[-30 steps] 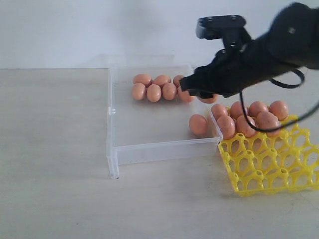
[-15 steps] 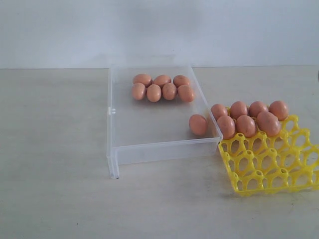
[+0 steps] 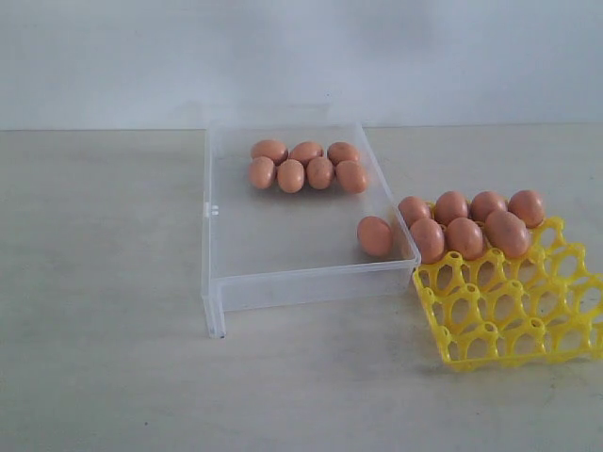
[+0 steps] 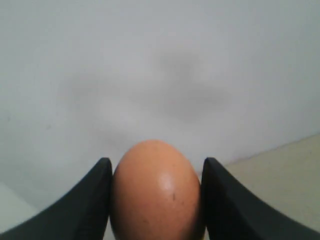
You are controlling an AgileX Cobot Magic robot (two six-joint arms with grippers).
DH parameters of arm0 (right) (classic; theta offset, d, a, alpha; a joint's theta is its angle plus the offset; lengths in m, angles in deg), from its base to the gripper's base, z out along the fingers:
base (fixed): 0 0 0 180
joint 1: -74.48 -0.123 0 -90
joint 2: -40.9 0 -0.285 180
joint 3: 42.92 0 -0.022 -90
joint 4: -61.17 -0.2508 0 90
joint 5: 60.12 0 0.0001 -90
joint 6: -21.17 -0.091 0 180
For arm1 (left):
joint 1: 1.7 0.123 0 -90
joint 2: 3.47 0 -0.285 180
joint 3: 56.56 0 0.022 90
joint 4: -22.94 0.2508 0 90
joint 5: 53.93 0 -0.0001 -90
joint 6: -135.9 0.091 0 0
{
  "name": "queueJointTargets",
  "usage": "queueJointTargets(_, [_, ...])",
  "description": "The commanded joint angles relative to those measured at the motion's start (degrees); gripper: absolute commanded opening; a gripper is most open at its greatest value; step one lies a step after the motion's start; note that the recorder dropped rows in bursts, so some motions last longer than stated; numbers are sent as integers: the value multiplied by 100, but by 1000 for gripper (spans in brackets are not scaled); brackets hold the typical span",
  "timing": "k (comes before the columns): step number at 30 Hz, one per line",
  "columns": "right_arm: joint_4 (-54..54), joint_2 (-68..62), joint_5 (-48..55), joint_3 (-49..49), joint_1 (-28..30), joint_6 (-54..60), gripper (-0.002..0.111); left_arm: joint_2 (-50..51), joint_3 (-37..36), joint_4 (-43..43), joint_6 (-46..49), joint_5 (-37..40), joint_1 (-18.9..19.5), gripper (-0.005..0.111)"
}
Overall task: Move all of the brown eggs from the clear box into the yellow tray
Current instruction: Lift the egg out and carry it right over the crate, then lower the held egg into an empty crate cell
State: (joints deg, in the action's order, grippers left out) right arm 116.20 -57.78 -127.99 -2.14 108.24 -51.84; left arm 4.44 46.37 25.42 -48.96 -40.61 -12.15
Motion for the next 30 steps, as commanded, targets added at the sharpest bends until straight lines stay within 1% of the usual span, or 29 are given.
queueJointTargets(1, [2578, -759, -209, -965, 135, -464, 0, -12, -15, -14, 13, -5, 20, 4])
queueJointTargets(3, [2912, -1012, -209, -1149, 112, -464, 0, -12, -15, -14, 13, -5, 20, 4])
queueJointTargets(6, [2730, -1317, -209, -1229, 112, -464, 0, -12, -15, -14, 13, -5, 20, 4])
queueJointTargets(9, [2739, -1505, 305, -1229, 112, -410, 0, -12, -15, -14, 13, -5, 20, 4])
queueJointTargets(13, [2958, -1663, 940, -1229, 112, -16, 0, -12, -15, -14, 13, -5, 20, 4])
queueJointTargets(19, [2921, -1856, 983, -1229, 100, 1282, 0, -12, -15, -14, 13, -5, 20, 4])
queueJointTargets(27, [2904, -2266, 1037, -1229, 100, 1716, 0, -12, -15, -14, 13, -5, 20, 4])
queueJointTargets(30, [2707, -2436, 870, -1229, 100, 1981, 0, -12, -15, -14, 13, -5, 20, 4])
